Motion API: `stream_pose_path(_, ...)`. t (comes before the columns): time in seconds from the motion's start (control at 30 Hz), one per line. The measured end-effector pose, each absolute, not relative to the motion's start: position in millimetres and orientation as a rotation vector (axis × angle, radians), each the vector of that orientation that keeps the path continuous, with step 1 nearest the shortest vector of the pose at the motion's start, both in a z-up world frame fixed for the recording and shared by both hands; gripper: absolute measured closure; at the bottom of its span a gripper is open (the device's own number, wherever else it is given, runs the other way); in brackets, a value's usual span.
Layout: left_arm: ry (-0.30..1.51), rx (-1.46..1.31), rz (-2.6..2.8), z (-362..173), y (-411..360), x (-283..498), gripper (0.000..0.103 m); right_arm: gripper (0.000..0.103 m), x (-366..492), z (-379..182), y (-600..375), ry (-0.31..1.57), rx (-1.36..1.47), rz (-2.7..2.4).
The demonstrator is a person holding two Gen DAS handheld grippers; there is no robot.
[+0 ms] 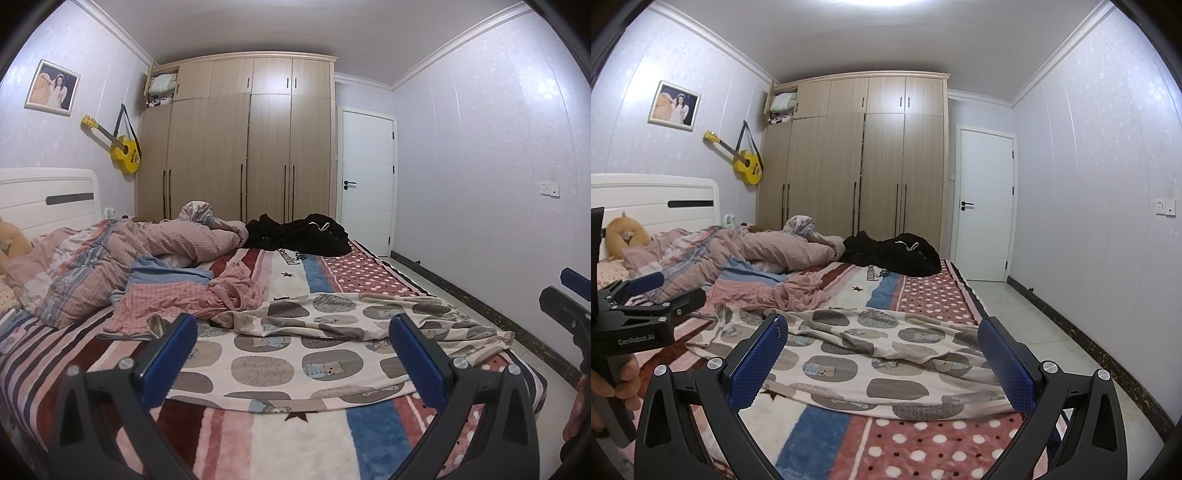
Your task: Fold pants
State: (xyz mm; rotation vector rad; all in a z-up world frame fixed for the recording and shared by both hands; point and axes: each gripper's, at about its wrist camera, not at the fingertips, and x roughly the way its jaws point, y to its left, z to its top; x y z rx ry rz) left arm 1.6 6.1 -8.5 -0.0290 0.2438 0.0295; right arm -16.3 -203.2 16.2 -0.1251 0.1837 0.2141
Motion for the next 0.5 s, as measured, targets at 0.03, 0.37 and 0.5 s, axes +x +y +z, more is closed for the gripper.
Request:
stream_pose_path(0.03,0.242,-0.029,0.03,-8.7,6.3,1.4,0.001,0.0,-16.6,16.2,-203.7,0.182,-0.123,0.214)
stream_pose_path(0.37,0.245,-0.036,0.024,-10.3,7.2,0.4,0.001,0.0,-21.7,18.7,-206.1,0.184,-0.119,0.224)
stream_pose_path(0.5,0.247,-0.036,0.022,-11.2,6.5,0.2,0.001,0.0,-23.3,18.5,-203.2,0.183,-0.124,0.223)
